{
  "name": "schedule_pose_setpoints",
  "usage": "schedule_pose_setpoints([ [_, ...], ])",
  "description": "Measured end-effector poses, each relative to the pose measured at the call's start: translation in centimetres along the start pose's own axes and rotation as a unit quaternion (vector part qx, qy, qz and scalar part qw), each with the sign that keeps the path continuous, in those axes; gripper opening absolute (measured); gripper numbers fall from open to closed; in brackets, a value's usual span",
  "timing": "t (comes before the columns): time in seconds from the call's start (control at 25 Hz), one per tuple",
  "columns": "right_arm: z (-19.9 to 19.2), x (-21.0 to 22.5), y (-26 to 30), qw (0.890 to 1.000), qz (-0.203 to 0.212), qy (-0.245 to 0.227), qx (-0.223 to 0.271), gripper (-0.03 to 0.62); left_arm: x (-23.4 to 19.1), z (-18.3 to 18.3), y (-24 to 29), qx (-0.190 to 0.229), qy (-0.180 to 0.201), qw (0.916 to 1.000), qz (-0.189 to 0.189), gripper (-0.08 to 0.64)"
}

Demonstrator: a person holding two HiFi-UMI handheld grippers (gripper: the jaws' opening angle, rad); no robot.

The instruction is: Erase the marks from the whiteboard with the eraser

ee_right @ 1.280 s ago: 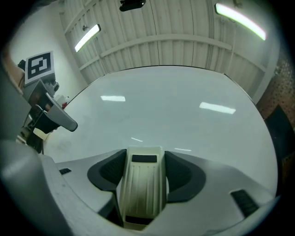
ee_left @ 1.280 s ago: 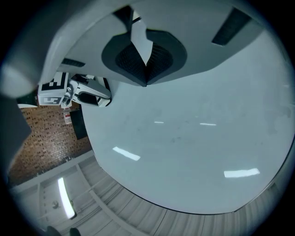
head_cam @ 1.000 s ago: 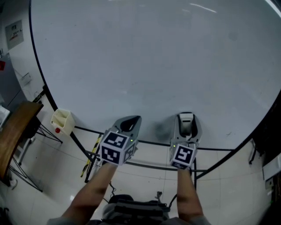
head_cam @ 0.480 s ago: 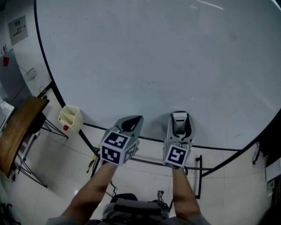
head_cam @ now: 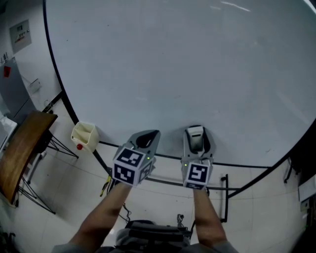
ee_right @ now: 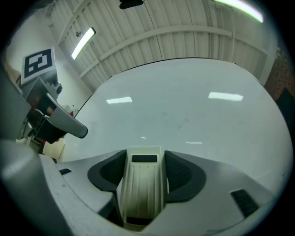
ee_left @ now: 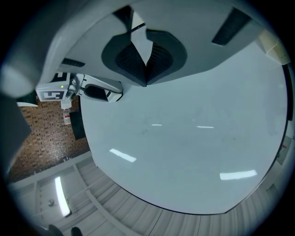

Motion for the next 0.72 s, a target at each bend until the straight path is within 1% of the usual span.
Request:
schedule_pose_setpoints([
  [0.08,2.4,0.5,-0.4,1.0,-0.001,0.001,0.009,0.259,0.5,0.9,0.2,0.009,-0.002,0.9999,-0.008,-0.008],
  [0.2,5.1,2.2,-0.9,1.0,0.011,-0.02,0.022,0.259,1.4,2.4,0.7,0.025,-0.004,0.9994,-0.022,-0.008],
  [0.4,10.5,4.7,-1.9,1.0,0.017,-0.011,0.023,0.259,3.3,5.5,1.9,0.059,-0.002,0.9972,-0.046,-0.008],
  [0.48,11.6,5.9,-2.6,0.999,0.019,-0.02,0.019,0.259,4.3,6.7,2.3,0.076,0.005,0.9956,-0.054,-0.008],
  [0.64,13.8,7.6,-3.8,0.999,0.03,-0.025,0.026,0.259,5.7,9.0,2.7,0.11,0.019,0.9915,-0.067,-0.008],
  [0.72,14.4,8.2,-4.5,0.999,0.031,-0.022,0.03,0.261,6.3,9.6,2.8,0.117,0.024,0.9899,-0.076,-0.008],
])
Point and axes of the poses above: the fingertips, and each gripper's own axes: y forward along the fingers, x to its right, z out of its top, the point moved 10 cm from there along -y, backward along the fingers, and after that the axes turned 3 degrees about y, right-handed, at the moved point
